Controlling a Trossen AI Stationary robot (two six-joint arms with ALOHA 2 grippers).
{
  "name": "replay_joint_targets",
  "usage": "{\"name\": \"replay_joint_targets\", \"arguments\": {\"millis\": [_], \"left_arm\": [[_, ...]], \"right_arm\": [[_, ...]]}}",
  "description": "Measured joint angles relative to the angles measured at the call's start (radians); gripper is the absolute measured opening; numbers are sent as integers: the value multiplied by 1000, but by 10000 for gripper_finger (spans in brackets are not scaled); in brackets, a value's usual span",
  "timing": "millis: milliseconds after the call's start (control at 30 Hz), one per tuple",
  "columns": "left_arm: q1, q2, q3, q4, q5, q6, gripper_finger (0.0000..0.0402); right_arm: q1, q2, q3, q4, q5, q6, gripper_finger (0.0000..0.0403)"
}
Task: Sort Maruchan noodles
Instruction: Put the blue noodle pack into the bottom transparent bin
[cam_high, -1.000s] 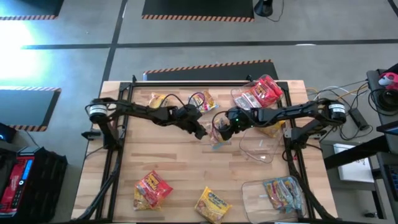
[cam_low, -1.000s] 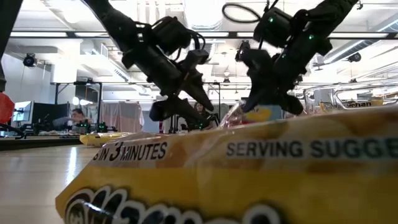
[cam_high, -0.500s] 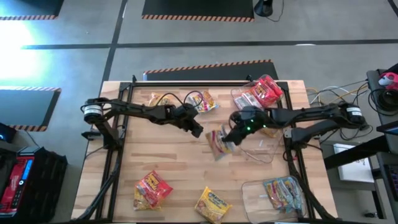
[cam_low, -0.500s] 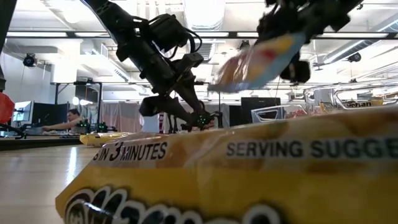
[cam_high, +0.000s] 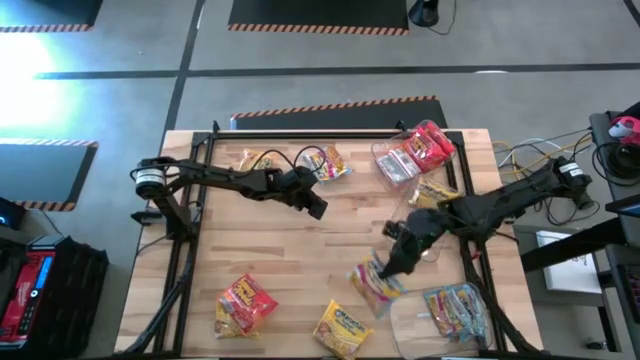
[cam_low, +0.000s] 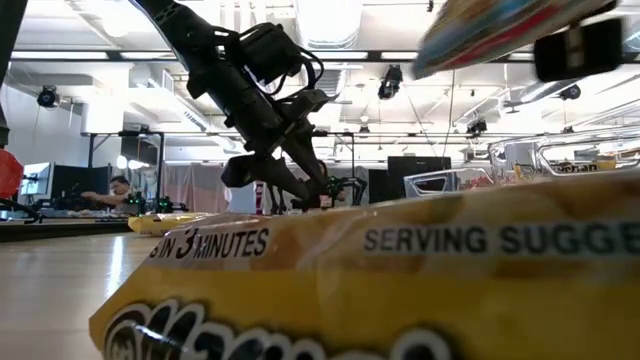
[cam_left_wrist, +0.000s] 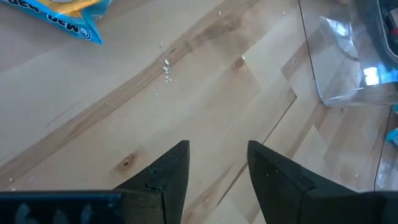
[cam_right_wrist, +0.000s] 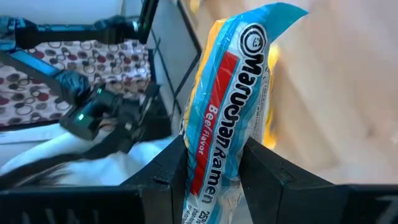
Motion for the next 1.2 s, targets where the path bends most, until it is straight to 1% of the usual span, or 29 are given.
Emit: {"name": "replay_joint_targets", "arguments": {"millis": [200,300,400,500,633,733,800,933,1067,1133,1200], "left_arm": [[-3,0,-2,-3,0,0,146],[-6,0,-2,-3,0,24,146],[-6,0,-3,-4,1,56,146],[-6,0,-3,-6,17,89,146],[-5,0,-3,-23,55,133,146],[-6,1,-4,-44,62,167,146],[-6,1,-4,-52,63,188,146],[-6,1,-5,-67,63,223,146],[-6,1,-5,-83,64,253,146],[-6,1,-6,-85,64,261,146],[-6,1,-9,-84,64,263,146]], "right_arm": [[123,-15,0,1,-6,182,109],[179,-16,0,1,-4,289,109],[218,-15,0,-13,3,398,109],[244,-15,2,-67,32,478,109],[277,-15,44,-209,42,553,109],[299,-14,108,-328,48,588,109],[309,-14,168,-406,73,594,109],[333,-5,278,-600,159,587,109],[381,21,352,-790,170,644,109],[408,38,374,-840,168,669,109],[433,54,388,-838,168,688,109]]}}
